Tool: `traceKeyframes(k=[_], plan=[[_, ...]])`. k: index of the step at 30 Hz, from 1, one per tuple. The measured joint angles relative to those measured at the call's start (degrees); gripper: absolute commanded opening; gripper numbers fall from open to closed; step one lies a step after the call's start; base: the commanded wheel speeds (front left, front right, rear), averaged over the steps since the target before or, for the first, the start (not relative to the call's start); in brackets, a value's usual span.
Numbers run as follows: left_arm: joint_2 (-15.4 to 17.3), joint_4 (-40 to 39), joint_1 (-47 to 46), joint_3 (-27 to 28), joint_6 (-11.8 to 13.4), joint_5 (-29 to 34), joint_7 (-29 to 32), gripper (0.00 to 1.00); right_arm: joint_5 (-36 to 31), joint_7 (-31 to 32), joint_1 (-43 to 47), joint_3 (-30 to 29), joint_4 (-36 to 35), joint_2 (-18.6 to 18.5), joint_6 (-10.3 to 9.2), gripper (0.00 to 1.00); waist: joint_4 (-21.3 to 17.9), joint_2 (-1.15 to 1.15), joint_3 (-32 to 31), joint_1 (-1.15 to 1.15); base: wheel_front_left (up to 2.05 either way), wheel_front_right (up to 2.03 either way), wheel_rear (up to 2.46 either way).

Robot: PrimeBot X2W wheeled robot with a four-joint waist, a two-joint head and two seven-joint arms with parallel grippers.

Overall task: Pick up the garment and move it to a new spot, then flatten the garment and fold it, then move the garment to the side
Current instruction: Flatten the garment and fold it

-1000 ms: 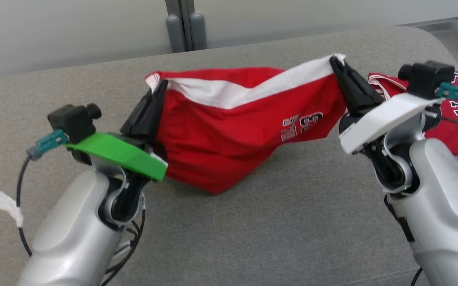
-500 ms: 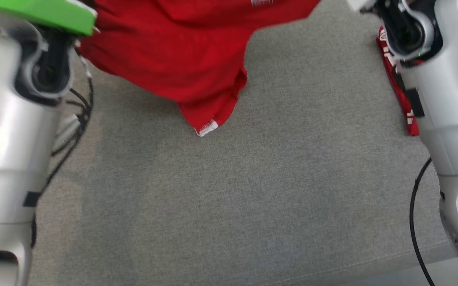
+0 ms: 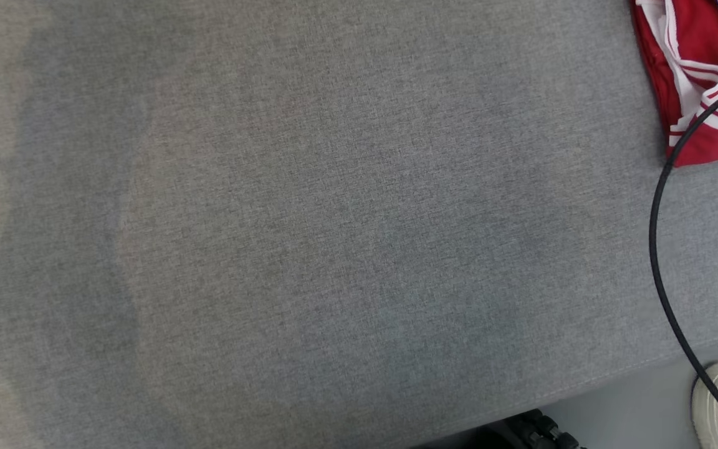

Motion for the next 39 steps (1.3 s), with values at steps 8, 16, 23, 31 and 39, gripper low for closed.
traceKeyframes(k=[8, 16, 23, 31, 39], plan=[[-2.13, -2.21, 5.77, 1.99, -0.51, -0.26, -1.23, 0.00, -1.97, -0.68, 3.42, 1.48, -0.54, -1.16, 0.00, 0.00, 0.03, 0.00, 3.91, 0.00, 0.00, 0.00, 0.00], [-3.80, -4.58, 26.60, -1.19, -0.52, -0.60, -1.49, 0.00, 3.24, 1.48, 19.00, 12.61, -1.87, -4.27, -0.03, 0.00, 1.17, 0.00, 0.69, 0.00, 0.00, 0.00, 0.00], [-5.61, -6.66, 46.43, -0.98, -0.52, -0.01, -1.51, 0.00, 11.25, 8.82, 36.49, 18.35, -10.38, -10.43, -0.03, 0.00, 2.33, 0.00, -6.55, -0.02, 0.00, 0.00, 0.00], [-6.49, -8.32, 65.08, -2.42, -0.59, 6.25, -1.49, 0.00, 14.13, 17.53, 55.14, 15.30, -20.17, -14.18, -0.04, 0.00, 3.23, 0.00, -16.16, -0.02, 0.00, 0.00, 0.00], [-8.54, -10.35, 78.29, -3.97, -0.60, 8.23, -1.49, 0.00, 13.61, 31.34, 75.11, 7.15, -30.89, -15.38, -0.04, 0.00, 4.65, 0.00, -24.20, -0.02, 0.00, 0.00, 0.00]])
